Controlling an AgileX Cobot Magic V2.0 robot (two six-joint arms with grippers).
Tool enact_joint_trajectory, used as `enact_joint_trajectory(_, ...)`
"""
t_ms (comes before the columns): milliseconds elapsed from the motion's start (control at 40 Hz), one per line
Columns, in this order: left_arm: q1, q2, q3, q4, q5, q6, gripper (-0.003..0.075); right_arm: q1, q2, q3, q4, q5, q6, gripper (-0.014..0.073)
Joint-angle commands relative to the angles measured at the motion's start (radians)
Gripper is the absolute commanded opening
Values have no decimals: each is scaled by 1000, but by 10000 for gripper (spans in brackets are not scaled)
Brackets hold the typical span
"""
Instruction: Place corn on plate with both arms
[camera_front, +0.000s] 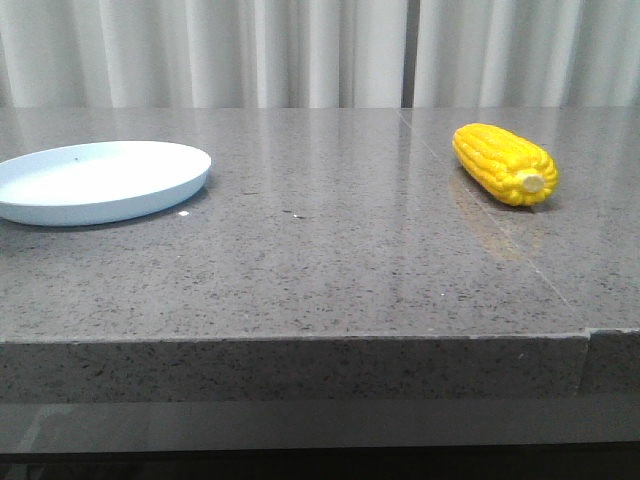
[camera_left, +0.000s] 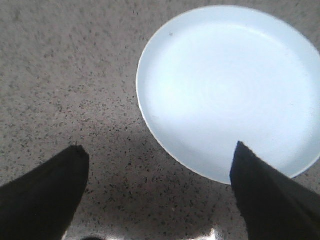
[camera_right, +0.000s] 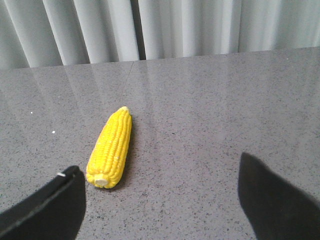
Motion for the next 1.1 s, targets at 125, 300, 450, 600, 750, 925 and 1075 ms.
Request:
enact_joint_trajectory(125, -9, 254, -253, -23, 123, -17, 511, -4, 13, -36, 6, -88, -5, 643)
enact_joint_trajectory(300, -9, 391, -334, -59, 150, -17, 401, -4, 13, -36, 6, -88, -5, 643)
enact_joint_trajectory(450, -9, 413, -337, -62, 147, -17, 386, -4, 13, -36, 6, -88, -5, 643)
enact_joint_trajectory(600, -9, 418, -337, -62, 147, -17, 386, -4, 13, -36, 6, -87, -5, 643)
enact_joint_trajectory(750, -9, 420, -337, -62, 145, -17, 340, -4, 13, -36, 6, -87, -5, 643)
enact_joint_trajectory(925, -9, 420, -337, -62, 138, -17, 87, -4, 13, -36, 6, -87, -5, 643)
enact_joint_trajectory(1075, -9, 417, -337, -62, 132, -17, -20, -4, 13, -36, 6, -87, -5, 643)
